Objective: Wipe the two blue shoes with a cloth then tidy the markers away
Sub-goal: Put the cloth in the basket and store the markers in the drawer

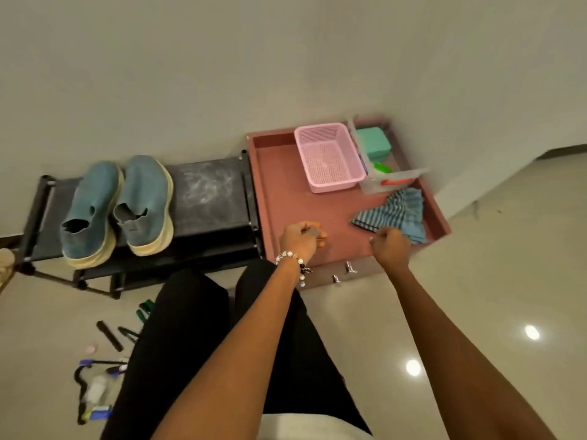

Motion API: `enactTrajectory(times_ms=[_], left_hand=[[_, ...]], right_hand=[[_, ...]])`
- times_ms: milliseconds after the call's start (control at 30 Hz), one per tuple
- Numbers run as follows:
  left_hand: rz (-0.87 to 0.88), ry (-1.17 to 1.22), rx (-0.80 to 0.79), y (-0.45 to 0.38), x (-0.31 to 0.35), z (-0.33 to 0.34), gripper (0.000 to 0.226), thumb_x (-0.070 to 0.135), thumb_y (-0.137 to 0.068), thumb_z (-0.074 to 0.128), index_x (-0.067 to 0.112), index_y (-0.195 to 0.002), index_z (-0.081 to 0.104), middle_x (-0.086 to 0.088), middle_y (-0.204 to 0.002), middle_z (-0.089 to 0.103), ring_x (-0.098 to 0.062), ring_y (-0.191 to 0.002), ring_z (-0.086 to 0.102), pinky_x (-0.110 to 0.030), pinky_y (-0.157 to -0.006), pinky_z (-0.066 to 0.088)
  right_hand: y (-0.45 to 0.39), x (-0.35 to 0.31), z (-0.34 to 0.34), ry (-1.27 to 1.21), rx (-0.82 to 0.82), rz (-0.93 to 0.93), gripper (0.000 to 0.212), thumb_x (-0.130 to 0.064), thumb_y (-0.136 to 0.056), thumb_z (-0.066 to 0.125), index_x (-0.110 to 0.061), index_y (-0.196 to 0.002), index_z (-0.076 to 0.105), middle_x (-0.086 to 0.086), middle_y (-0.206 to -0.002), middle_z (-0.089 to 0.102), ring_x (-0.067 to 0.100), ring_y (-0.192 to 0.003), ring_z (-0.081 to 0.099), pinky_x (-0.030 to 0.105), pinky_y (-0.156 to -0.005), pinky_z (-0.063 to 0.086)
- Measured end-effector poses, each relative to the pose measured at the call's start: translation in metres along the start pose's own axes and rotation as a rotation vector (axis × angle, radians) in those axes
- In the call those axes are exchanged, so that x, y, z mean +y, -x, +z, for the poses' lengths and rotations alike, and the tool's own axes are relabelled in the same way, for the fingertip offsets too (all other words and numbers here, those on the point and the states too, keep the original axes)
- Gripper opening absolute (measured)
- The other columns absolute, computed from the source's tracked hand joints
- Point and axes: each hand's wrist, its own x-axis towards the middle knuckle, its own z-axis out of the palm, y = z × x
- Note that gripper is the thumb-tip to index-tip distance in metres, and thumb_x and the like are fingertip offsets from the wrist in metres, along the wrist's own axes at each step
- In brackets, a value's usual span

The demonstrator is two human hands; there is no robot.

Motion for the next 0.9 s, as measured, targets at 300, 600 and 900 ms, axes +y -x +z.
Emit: enactTrajectory(times_ms=[300,600,900], left_hand=[[-0.004,-0.283,-0.077,-0.032,-0.059,0.042,0.018,0.016,-0.09,0.062,0.017,-0.107,0.07,0.0,-0.099,0.072,-0.015,-0.092,0.067,-0.024,-0.083,0.052],[0.007,-0.344,-0.135,-0.046,-0.079,0.036,0.023,0.012,-0.091,0.059,0.018,-0.111,0.068,0.002,-0.104,0.071,-0.019,-0.093,0.068,-0.038,-0.089,0.054],[0.111,-0.05,-0.048,0.002,-0.031,0.014,0.039,0.029,-0.095,0.056,0.016,-0.132,0.053,0.003,-0.127,0.058,-0.01,-0.115,0.053,-0.035,-0.105,0.042]], right_hand=[[-0.065,0.019,0.015,0.445,-0.087,-0.195,0.072,-0.041,-0.084,0.065,-0.02,-0.144,0.031,0.021,-0.146,0.024,0.04,-0.133,0.024,0.052,-0.102,0.033],[-0.081,0.009,0.03,0.481,0.045,-0.132,0.033,-0.009,-0.084,0.052,-0.009,-0.116,0.059,0.018,-0.124,0.048,0.04,-0.114,0.045,0.053,-0.097,0.034],[-0.022,-0.027,-0.05,-0.847,-0.249,0.065,0.035,-0.031,-0.088,0.064,0.004,-0.097,0.067,0.017,-0.094,0.071,0.033,-0.088,0.069,0.048,-0.078,0.056]])
